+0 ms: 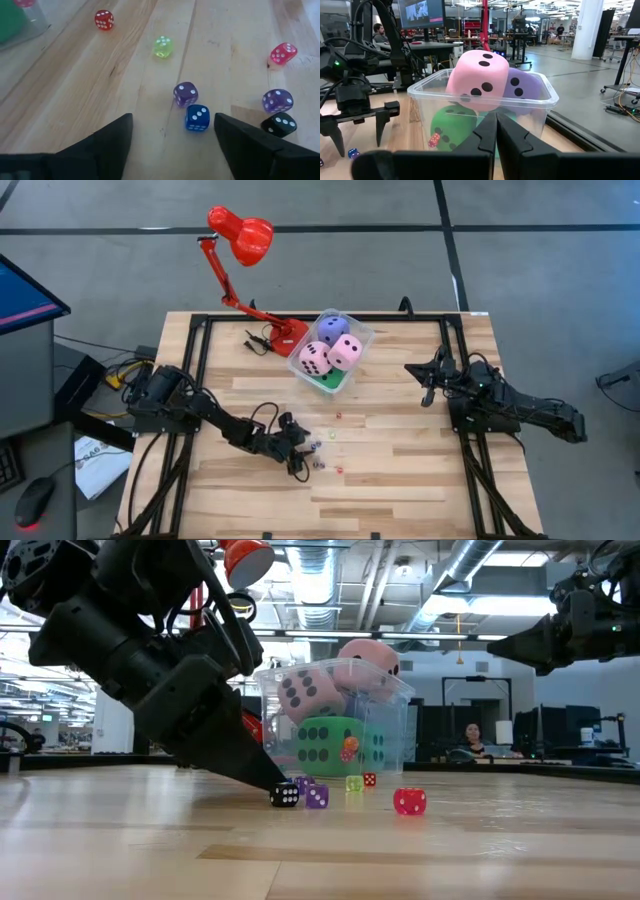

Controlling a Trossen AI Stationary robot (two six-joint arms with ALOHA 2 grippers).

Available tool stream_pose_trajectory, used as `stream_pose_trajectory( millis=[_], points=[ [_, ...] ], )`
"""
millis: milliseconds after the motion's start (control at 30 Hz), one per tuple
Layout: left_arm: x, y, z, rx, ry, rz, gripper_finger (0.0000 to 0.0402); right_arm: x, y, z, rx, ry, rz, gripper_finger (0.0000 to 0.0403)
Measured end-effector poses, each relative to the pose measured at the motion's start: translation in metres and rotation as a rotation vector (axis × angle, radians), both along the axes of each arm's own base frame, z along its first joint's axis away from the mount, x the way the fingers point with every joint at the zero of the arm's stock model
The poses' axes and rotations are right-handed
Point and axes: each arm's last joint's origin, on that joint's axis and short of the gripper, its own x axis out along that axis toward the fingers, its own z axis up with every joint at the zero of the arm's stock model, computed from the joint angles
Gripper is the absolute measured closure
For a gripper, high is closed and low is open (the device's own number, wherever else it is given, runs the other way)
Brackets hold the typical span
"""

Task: Pick & Place Dice
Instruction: Put the small blue dice into the transparent bin

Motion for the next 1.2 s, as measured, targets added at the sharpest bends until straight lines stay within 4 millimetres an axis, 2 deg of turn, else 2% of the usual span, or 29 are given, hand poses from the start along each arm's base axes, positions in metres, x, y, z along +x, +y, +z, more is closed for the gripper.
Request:
stream_pose_trajectory(
  millis=[267,400,767,1200],
  points=[
    [0.002,-0.002,0.002,-0.019,-0.024,-0.029,0.0189,0.0,0.0,0.0,0.0,0.0,0.0,0.0394],
    [0.002,-0.002,0.002,-0.053,-0.031,-0.016,0.0208,0.0,0.0,0.0,0.0,0.0,0.0,0.0395],
    [0.004,0.003,0.002,-0.061,-0.033,0.009,0.0204,0.0,0.0,0.0,0.0,0.0,0.0,0.0394],
    [0.008,0.001,-0.01,-0.082,-0.066,0.008,0.0204,0.0,0.0,0.0,0.0,0.0,0.0,0.0394]
  ],
)
